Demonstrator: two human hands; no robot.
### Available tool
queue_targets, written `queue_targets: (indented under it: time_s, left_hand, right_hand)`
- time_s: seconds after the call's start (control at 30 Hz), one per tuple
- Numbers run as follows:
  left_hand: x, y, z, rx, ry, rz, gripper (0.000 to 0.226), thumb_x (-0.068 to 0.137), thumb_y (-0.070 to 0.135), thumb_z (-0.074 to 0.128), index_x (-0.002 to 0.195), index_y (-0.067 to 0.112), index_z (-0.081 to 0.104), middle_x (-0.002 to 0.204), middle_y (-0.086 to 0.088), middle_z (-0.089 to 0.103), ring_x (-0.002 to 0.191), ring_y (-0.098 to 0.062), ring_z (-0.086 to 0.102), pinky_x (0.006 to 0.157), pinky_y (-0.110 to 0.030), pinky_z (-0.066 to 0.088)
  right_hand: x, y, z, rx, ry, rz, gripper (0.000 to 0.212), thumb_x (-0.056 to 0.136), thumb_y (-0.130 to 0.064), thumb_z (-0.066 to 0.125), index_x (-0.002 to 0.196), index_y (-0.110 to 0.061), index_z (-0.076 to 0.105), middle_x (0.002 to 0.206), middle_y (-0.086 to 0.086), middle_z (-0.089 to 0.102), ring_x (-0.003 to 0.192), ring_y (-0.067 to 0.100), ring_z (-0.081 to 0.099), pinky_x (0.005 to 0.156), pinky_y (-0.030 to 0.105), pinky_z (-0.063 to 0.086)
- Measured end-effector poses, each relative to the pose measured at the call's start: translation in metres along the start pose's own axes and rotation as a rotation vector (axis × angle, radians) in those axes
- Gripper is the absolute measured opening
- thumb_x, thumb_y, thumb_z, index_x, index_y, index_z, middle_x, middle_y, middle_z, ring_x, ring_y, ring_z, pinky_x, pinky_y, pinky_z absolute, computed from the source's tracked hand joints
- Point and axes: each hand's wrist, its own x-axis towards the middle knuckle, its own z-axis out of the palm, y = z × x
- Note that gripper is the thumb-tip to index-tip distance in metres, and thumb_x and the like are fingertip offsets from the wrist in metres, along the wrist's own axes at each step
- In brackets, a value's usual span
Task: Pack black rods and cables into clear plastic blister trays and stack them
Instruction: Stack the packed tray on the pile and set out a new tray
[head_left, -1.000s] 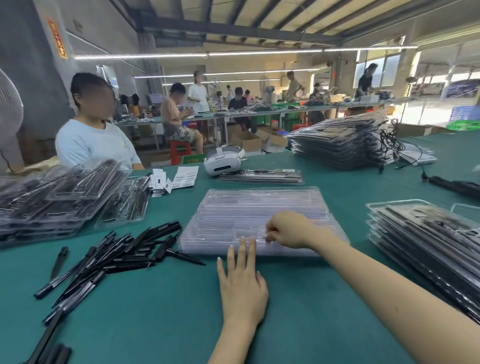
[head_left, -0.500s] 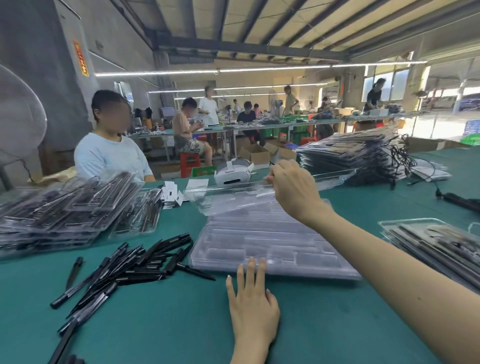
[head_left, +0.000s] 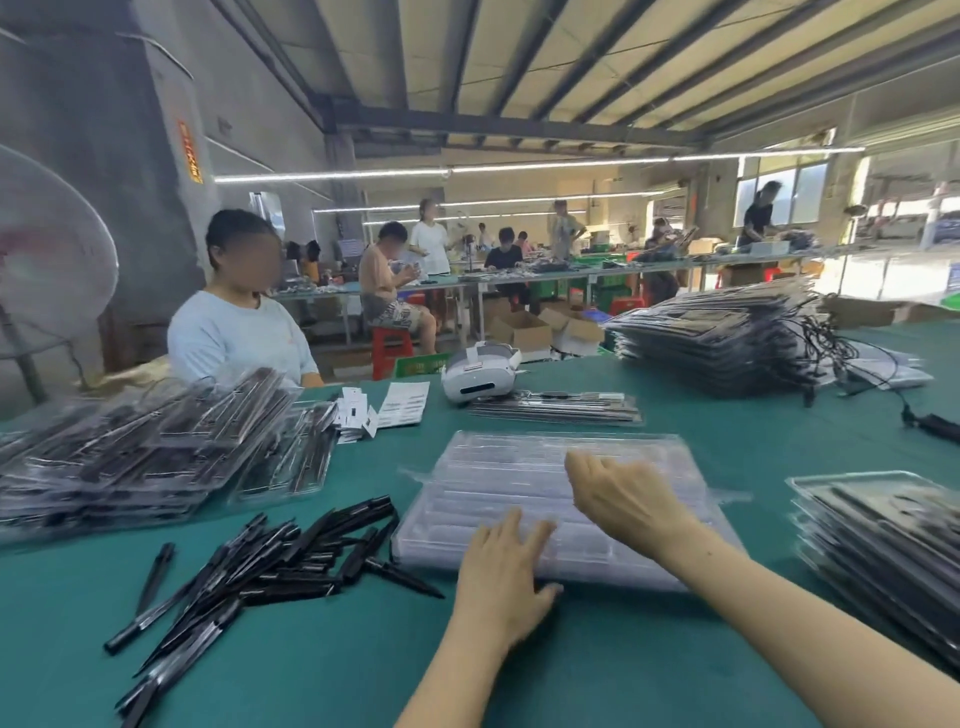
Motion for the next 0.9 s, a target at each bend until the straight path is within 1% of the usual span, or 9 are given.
queue_targets:
  time_s: [0.07,0.13,0.17,0.23,0.3,0.37,0.43,0.5,0.9]
  left_hand:
    - [0.020,-0.005,-0.001,0.058,-0.161,-0.049,0.077,0.087,0.059,0.051,0.150,0.035,0.013,0.156,-0.008,0.023,0.140,-0.026,0.025,0.114,-0.039,0.015]
    - [0.033,-0.011,0.004,0.049,-0.252,-0.080,0.084,0.081,0.068,0.052,0.150,0.042,0.010,0.159,-0.006,0.016,0.144,-0.027,0.017,0.116,-0.049,0.010]
    - [0.036,-0.015,0.008,0.007,-0.320,-0.116,0.087,0.078,0.073,0.052,0.148,0.047,0.008,0.160,-0.003,0.010,0.146,-0.028,0.010,0.114,-0.057,0.006]
    - [0.036,-0.021,0.016,-0.041,-0.412,-0.171,0.095,0.069,0.081,0.053,0.146,0.053,0.004,0.161,0.002,0.000,0.147,-0.028,-0.001,0.108,-0.069,0.001]
    - [0.034,-0.023,0.020,-0.047,-0.410,-0.174,0.097,0.067,0.081,0.055,0.146,0.054,0.004,0.161,0.003,-0.001,0.147,-0.027,-0.005,0.108,-0.071,0.003]
    - [0.035,-0.025,0.020,-0.056,-0.404,-0.174,0.091,0.071,0.080,0.053,0.145,0.055,0.005,0.161,0.003,0.000,0.148,-0.026,-0.004,0.108,-0.071,0.006]
    - [0.036,-0.026,0.018,-0.059,-0.417,-0.177,0.088,0.073,0.079,0.050,0.145,0.056,0.005,0.161,0.003,0.001,0.148,-0.027,-0.002,0.108,-0.071,0.007]
    - [0.036,-0.025,0.015,-0.055,-0.432,-0.186,0.087,0.073,0.080,0.050,0.144,0.057,0.005,0.161,0.004,0.002,0.148,-0.027,0.000,0.108,-0.071,0.007]
    - [0.034,-0.024,0.013,-0.076,-0.414,-0.173,0.085,0.076,0.076,0.051,0.146,0.052,0.009,0.161,0.000,0.005,0.147,-0.029,0.002,0.106,-0.072,0.008]
  right_hand:
    - [-0.009,0.001,0.008,0.013,-0.026,-0.044,0.006,0.082,-0.016,0.036,0.077,-0.015,0.035,0.048,-0.003,0.047,0.033,0.013,0.041,0.031,0.023,0.019]
    - [-0.015,0.003,0.014,0.010,-0.089,-0.102,0.025,0.084,-0.038,0.053,0.078,-0.014,0.049,0.054,-0.003,0.052,0.039,0.013,0.047,0.031,0.024,0.028]
    - [-0.017,0.003,0.016,-0.005,-0.124,-0.115,0.034,0.077,-0.047,0.065,0.076,-0.015,0.057,0.056,-0.003,0.054,0.041,0.013,0.049,0.031,0.023,0.032]
    - [-0.019,-0.001,0.016,-0.012,-0.203,-0.077,0.045,0.053,-0.049,0.088,0.076,-0.017,0.066,0.053,-0.005,0.056,0.039,0.012,0.052,0.031,0.021,0.032]
    - [-0.016,-0.003,0.015,0.041,-0.260,0.033,0.047,0.039,-0.037,0.097,0.071,-0.019,0.067,0.043,-0.004,0.054,0.033,0.012,0.052,0.031,0.019,0.023]
    - [-0.003,0.003,0.005,0.077,-0.201,0.132,0.037,0.048,-0.026,0.096,0.065,-0.017,0.064,0.041,0.000,0.055,0.035,0.017,0.054,0.035,0.020,0.022]
    - [0.016,0.017,-0.007,0.122,-0.141,0.210,0.014,0.081,-0.027,0.074,0.084,-0.016,0.066,0.065,0.004,0.068,0.062,0.023,0.067,0.048,0.026,0.034]
    - [0.036,0.032,-0.014,0.173,-0.167,0.285,0.016,0.096,-0.028,0.055,0.099,-0.017,0.066,0.085,0.007,0.071,0.083,0.029,0.066,0.058,0.028,0.033]
    - [0.037,0.048,-0.022,0.251,-0.065,0.369,0.018,0.091,-0.033,0.063,0.094,-0.017,0.072,0.074,0.013,0.070,0.073,0.036,0.065,0.057,0.030,0.032]
